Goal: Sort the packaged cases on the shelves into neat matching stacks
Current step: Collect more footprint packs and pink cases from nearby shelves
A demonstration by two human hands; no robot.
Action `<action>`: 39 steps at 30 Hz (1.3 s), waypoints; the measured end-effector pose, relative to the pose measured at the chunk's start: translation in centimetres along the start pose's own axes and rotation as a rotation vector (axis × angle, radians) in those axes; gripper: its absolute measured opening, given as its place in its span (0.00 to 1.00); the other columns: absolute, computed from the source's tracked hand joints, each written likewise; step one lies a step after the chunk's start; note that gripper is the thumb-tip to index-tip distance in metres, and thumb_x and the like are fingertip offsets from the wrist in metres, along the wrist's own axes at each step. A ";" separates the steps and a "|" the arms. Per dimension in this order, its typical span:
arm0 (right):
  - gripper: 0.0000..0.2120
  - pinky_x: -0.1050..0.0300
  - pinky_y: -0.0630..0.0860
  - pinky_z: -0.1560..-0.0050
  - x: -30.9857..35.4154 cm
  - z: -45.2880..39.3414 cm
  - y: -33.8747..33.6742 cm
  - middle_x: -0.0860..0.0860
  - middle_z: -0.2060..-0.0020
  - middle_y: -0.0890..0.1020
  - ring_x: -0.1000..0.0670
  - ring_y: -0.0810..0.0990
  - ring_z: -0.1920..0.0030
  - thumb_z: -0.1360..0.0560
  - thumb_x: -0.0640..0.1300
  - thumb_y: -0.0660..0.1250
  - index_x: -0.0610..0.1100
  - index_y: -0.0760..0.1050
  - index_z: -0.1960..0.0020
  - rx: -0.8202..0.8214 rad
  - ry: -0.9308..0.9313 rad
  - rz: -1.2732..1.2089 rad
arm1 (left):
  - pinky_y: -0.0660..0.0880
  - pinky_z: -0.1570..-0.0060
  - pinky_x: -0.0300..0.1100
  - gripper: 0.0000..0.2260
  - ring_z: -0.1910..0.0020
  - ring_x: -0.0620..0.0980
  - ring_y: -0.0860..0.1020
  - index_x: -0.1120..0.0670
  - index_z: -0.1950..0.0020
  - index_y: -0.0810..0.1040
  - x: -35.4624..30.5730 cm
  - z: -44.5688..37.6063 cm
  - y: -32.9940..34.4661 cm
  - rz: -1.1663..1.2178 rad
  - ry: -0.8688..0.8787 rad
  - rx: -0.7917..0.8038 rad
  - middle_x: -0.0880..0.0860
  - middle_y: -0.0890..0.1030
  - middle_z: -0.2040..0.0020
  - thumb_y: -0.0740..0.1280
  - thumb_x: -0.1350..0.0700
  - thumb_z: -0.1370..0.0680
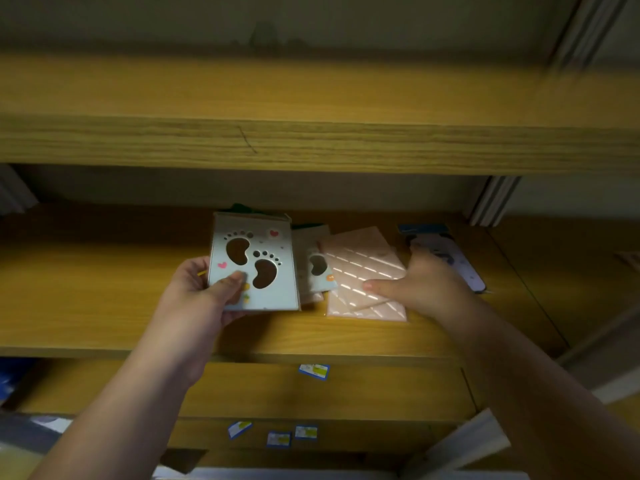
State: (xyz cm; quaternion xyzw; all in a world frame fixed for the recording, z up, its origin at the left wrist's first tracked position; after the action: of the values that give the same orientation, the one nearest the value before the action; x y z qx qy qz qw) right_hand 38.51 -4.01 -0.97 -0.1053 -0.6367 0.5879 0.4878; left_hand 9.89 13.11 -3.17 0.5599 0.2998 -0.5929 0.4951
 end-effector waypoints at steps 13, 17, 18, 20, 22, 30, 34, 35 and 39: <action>0.04 0.61 0.78 0.71 -3.2 5.7 -1.3 0.46 0.54 0.80 0.55 0.81 0.69 0.18 0.44 0.63 0.44 0.75 0.47 0.013 0.066 -0.832 | 0.82 0.68 0.43 0.14 0.57 0.55 0.88 0.52 0.46 0.75 0.6 1.8 5.7 0.033 -0.092 0.193 0.58 0.87 0.51 0.72 0.67 0.26; 0.04 0.59 0.78 0.71 -5.9 8.4 -3.8 0.46 0.57 0.82 0.56 0.81 0.70 0.20 0.43 0.64 0.46 0.77 0.49 -0.093 0.040 -1.033 | 0.82 0.68 0.45 0.16 0.56 0.56 0.88 0.53 0.43 0.75 0.7 3.2 7.1 0.022 -0.095 0.207 0.58 0.87 0.51 0.71 0.68 0.26; 0.03 0.58 0.80 0.69 -6.4 9.2 -4.5 0.49 0.59 0.83 0.55 0.82 0.68 0.20 0.43 0.65 0.46 0.77 0.49 -0.109 0.011 -1.098 | 0.82 0.69 0.45 0.17 0.57 0.56 0.88 0.53 0.41 0.74 0.7 3.7 7.6 0.029 -0.101 0.212 0.57 0.88 0.53 0.71 0.68 0.25; 0.03 0.58 0.81 0.67 -7.4 10.4 -5.7 0.53 0.62 0.85 0.54 0.83 0.66 0.21 0.43 0.66 0.49 0.78 0.51 -0.146 -0.040 -1.141 | 0.82 0.69 0.45 0.18 0.57 0.55 0.88 0.54 0.38 0.74 0.6 4.9 8.7 0.019 -0.101 0.230 0.55 0.88 0.54 0.70 0.68 0.24; 0.03 0.57 0.79 0.71 -8.6 11.3 -6.3 0.49 0.60 0.84 0.54 0.82 0.69 0.21 0.43 0.65 0.48 0.78 0.51 -0.164 -0.030 -1.139 | 0.82 0.69 0.44 0.17 0.57 0.55 0.88 0.53 0.38 0.75 0.7 6.5 9.7 -0.038 -0.086 0.241 0.55 0.88 0.53 0.69 0.68 0.24; 0.06 0.56 0.75 0.73 -11.7 17.5 -7.1 0.51 0.61 0.85 0.50 0.81 0.65 0.27 0.50 0.65 0.54 0.82 0.56 0.112 -0.149 -1.148 | 0.81 0.72 0.41 0.14 0.63 0.50 0.87 0.50 0.43 0.77 1.4 15.8 13.0 -0.118 -0.015 0.201 0.54 0.88 0.57 0.69 0.66 0.22; 0.07 0.57 0.76 0.71 -14.2 22.0 -9.3 0.48 0.56 0.86 0.48 0.82 0.61 0.25 0.48 0.65 0.54 0.82 0.53 0.221 -0.228 -1.184 | 0.81 0.72 0.41 0.13 0.60 0.53 0.88 0.51 0.43 0.78 2.2 21.7 15.1 -0.031 -0.005 0.229 0.55 0.88 0.57 0.68 0.65 0.24; 0.07 0.57 0.76 0.71 -15.1 23.0 -10.1 0.48 0.55 0.86 0.47 0.82 0.61 0.24 0.48 0.65 0.54 0.82 0.53 0.241 -0.248 -1.197 | 0.81 0.71 0.42 0.13 0.59 0.55 0.88 0.52 0.41 0.78 2.6 23.0 15.6 -0.009 0.002 0.229 0.56 0.88 0.55 0.68 0.65 0.24; 0.07 0.57 0.77 0.71 -19.7 26.3 -13.6 0.46 0.55 0.86 0.46 0.82 0.61 0.25 0.49 0.66 0.53 0.83 0.53 0.259 -0.281 -1.266 | 0.82 0.67 0.43 0.16 0.55 0.56 0.88 0.53 0.38 0.78 4.2 28.2 18.4 0.012 0.074 0.230 0.58 0.88 0.50 0.68 0.64 0.24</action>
State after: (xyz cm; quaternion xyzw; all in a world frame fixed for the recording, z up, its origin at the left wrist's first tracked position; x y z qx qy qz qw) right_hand 34.80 -38.85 5.22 0.4266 -0.5574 0.2676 0.6601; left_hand 17.02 -19.67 1.92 0.6361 0.2446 -0.5994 0.4198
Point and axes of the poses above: each hand's wrist, its own z-axis away from the middle knuckle, its own y-axis out of the palm, x = y × z, the point moved 8 cm from there along -z, towards the middle knuckle
